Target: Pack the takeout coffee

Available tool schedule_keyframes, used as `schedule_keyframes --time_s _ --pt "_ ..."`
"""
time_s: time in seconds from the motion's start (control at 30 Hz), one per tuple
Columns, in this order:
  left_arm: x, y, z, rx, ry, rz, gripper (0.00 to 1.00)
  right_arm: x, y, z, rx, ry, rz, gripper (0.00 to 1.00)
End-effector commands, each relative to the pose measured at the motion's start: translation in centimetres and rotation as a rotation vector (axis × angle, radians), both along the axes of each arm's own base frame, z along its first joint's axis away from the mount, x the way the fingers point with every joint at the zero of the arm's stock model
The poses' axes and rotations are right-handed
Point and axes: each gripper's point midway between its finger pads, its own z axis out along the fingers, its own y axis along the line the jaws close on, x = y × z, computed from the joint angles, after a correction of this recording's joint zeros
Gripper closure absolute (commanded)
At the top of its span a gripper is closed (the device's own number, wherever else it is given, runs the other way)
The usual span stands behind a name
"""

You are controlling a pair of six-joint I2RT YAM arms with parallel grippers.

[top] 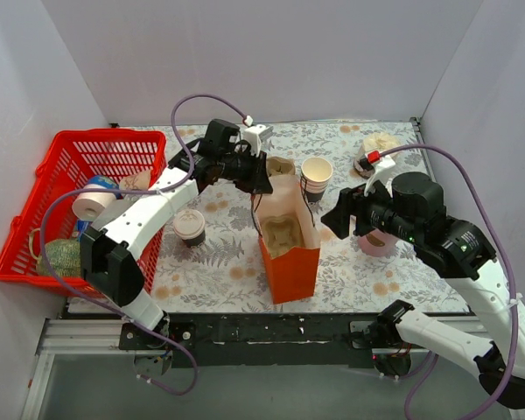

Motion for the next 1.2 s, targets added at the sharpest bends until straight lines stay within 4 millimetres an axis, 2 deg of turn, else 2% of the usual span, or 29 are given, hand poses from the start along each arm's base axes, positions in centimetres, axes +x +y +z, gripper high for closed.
schedule_keyframes --time_s 0.0,0.07,0.13,0.17,0.23,0.27,0.3,0.37,0.4,0.47,0.53,0.57,0.6,0.63,0.67,0.7,0.73,0.8,0.93,1.03,1.17 --pt "0.7 2.6 2.8 0.025 -0.061 0.219 0.99 1.4 -0.4 1.7 0.02 -0.082 -0.058 0.25" --pt "0.8 3.7 3.0 0.057 -0.075 0.317 1.0 1.7 -0.4 2.7 0.015 -0.107 -0.055 0.25" --pt "-0.4 4.4 3.6 0.035 -0.041 0.397 1.0 1.7 -0.4 3.3 0.009 -0.118 -0.048 0.25" --pt "-0.3 5.2 3.6 0.04 -0.035 0.465 1.0 1.8 -0.4 4.1 0.012 -0.134 -0.043 0.26" --pt "-0.9 6.7 3.2 0.025 0.067 0.634 1.0 2.0 -0.5 5.1 0.012 -0.154 -0.052 0.26" --pt "-0.7 7.8 2.8 0.045 0.076 0.719 1.0 2.1 -0.4 6.3 0.026 -0.176 -0.05 0.26" --pt "-1.4 8.9 1.9 0.076 0.12 0.784 1.0 2.1 -0.3 6.9 0.034 -0.19 -0.043 0.26" --pt "-2.5 9.5 1.1 0.052 0.212 0.903 1.0 2.3 0.2 7.9 0.049 -0.213 -0.023 0.27" --pt "-3.0 9.9 0.7 0.053 0.234 0.944 1.0 1.8 0.8 8.7 0.072 -0.223 0.02 0.27" --pt "-4.2 9.3 0.5 -0.011 0.314 0.98 1.0 1.8 1.8 9.3 0.083 -0.228 0.066 0.28" --pt "-4.8 8.5 0.7 -0.076 0.363 0.99 1.0 1.0 3.1 10.3 0.115 -0.236 0.155 0.31" --pt "-5.1 8.2 0.5 -0.109 0.399 1.007 1.0 0.9 4.3 10.3 0.127 -0.216 0.214 0.32" --pt "-5.5 7.5 0.8 -0.134 0.42 0.993 1.0 0.6 4.9 11.3 0.143 -0.231 0.255 0.37" --pt "-5.6 7.2 1.1 -0.152 0.427 0.984 1.0 1.3 6.1 10.7 0.124 -0.205 0.294 0.39" --pt "-5.6 7.0 1.5 -0.179 0.444 0.998 1.0 0.7 6.8 10.4 0.115 -0.169 0.35 0.4" --pt "-5.7 7.0 2.0 -0.203 0.44 1.005 1.0 0.8 7.1 10.4 0.105 -0.157 0.377 0.44" --pt "-5.8 6.9 2.4 -0.218 0.439 1.008 1.0 1.5 8.0 10.6 0.09 -0.15 0.398 0.46" --pt "-6.2 6.6 2.5 -0.253 0.482 1.036 1.0 1.4 8.7 10.3 0.068 -0.122 0.421 0.47" --pt "-6.5 6.5 3.3 -0.306 0.515 1.079 1.0 1.6 10.2 11.3 0.063 -0.158 0.448 0.47" --pt "-7.1 7.0 2.8 -0.327 0.547 1.149 1.0 1.4 11.0 11.9 0.065 -0.198 0.456 0.48" --pt "-7.3 7.1 1.8 -0.342 0.556 1.197 1.0 0.7 13.0 10.1 -0.016 -0.194 0.495 0.5"
